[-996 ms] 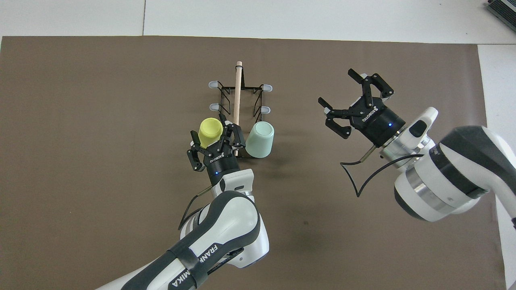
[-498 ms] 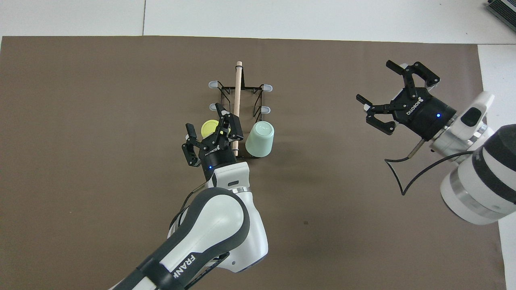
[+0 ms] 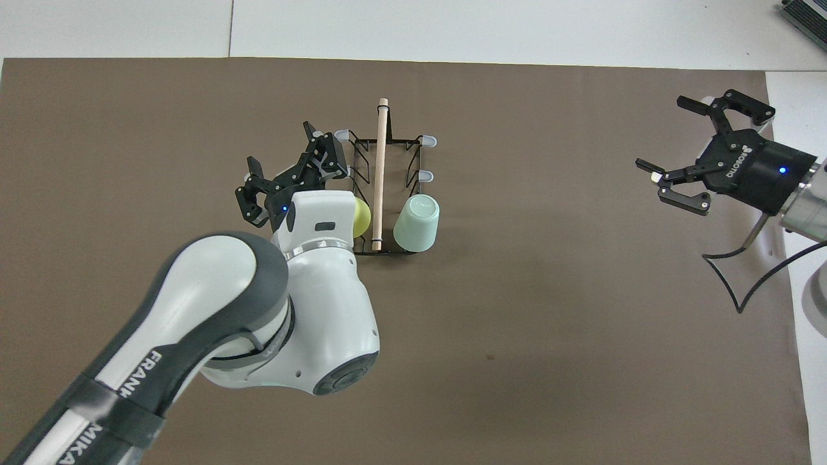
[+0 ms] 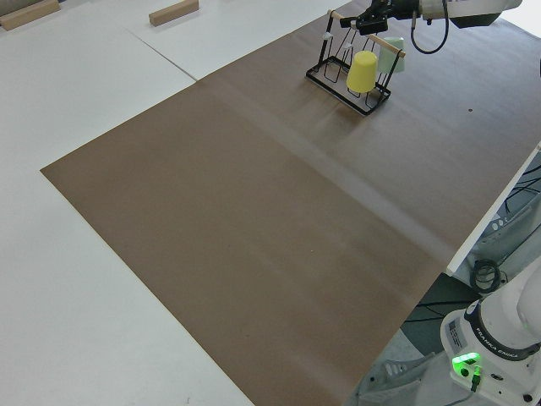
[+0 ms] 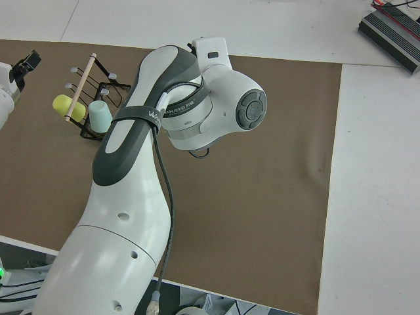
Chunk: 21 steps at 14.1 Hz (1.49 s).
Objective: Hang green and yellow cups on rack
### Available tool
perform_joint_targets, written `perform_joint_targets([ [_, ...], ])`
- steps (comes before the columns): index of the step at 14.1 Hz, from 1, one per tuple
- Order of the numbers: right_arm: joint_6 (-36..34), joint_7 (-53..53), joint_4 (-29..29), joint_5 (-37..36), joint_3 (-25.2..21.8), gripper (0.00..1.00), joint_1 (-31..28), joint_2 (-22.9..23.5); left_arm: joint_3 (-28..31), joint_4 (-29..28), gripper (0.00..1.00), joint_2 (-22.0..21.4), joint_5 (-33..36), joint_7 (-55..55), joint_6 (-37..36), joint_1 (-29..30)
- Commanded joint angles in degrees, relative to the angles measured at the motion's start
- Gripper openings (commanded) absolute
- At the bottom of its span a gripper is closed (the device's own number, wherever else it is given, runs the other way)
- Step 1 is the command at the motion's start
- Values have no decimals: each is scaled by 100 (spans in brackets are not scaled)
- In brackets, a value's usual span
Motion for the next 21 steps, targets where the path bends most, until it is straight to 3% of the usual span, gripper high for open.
perform_joint_targets([
  [1,-56,862,71,-1388,24,100,-196,-18,583,114,100,-25,-629,1422,760,18],
  [7,-109,3699,220,-4807,15,100,-180,-35,1498,360,100,-25,-2254,4139,1499,27],
  [13,-424,6626,220,-7208,121,100,382,-88,1947,755,100,28,-4679,7389,1457,36],
  [17,-1406,8499,351,-7958,121,100,1059,-237,2088,965,100,-16,-6463,9666,695,36],
  [21,-3146,10677,1281,-7758,200,100,1280,-220,2404,1353,100,-129,-7933,11751,-536,132],
])
